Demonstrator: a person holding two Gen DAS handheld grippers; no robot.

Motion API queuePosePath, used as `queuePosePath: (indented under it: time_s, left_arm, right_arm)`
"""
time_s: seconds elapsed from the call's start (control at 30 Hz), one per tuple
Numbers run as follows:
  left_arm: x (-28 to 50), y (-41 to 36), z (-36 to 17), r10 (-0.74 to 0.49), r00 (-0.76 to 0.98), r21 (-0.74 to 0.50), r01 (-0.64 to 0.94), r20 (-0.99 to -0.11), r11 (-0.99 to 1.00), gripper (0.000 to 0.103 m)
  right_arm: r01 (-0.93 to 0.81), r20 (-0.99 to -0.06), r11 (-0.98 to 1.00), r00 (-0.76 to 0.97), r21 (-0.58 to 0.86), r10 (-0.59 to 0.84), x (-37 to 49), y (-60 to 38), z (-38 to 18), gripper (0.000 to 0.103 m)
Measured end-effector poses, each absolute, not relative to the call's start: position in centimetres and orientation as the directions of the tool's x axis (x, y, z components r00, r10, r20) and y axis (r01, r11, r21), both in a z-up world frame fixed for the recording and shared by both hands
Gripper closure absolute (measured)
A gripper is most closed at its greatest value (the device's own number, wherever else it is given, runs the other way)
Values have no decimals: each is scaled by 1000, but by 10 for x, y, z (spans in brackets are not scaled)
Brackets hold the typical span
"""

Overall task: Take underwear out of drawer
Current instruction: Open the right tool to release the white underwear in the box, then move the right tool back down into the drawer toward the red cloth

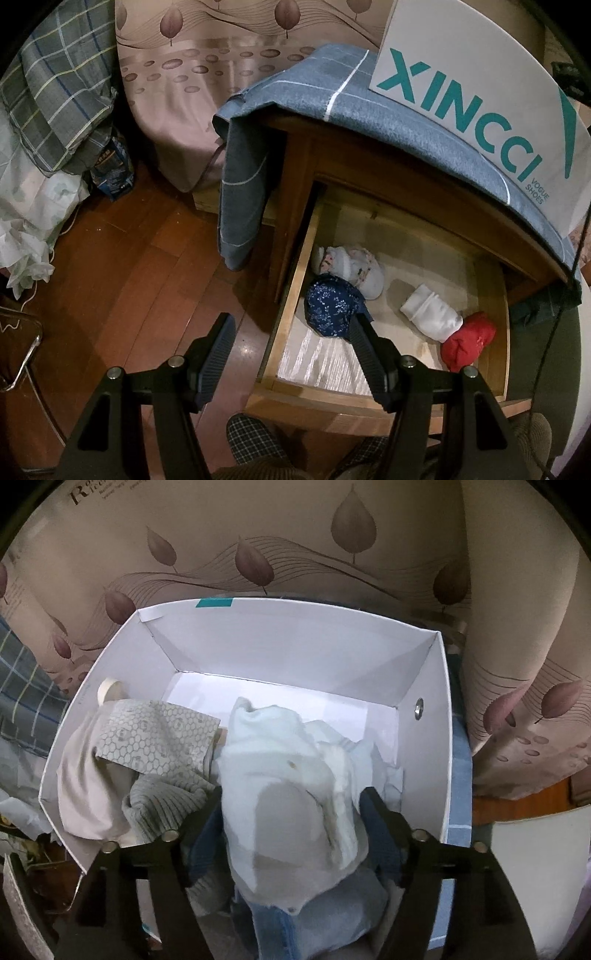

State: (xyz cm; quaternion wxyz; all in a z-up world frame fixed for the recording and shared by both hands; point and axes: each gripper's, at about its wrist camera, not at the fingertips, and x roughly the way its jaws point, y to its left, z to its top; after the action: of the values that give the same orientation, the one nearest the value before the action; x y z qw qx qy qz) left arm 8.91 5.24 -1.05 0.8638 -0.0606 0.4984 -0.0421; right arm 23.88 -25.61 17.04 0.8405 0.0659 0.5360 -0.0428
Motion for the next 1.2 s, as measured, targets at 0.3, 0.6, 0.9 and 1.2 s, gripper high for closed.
queuePosePath:
  time_s: [0.3, 0.6, 0.9, 1.2]
  left_arm:
    - [89, 53, -11, -122, 499, -135, 11, -858, 991, 37]
    - [88, 54, -11, -118, 502, -131, 10, -857, 991, 37]
    - [88, 55, -11, -115, 502, -128, 8, -857, 992, 37]
    - [89, 59, -11, -119, 498, -140, -5, -859, 990, 37]
  right_arm:
    - [111, -879, 987, 474, 114, 48, 213, -263, 211, 26]
    - [-158, -890, 967, 384, 198, 245, 128, -238, 225, 26]
    - [-348, -948, 918, 181, 189, 263, 61, -219, 163, 26]
    - [-486, -980, 861, 40, 149, 193, 56, -210, 72, 26]
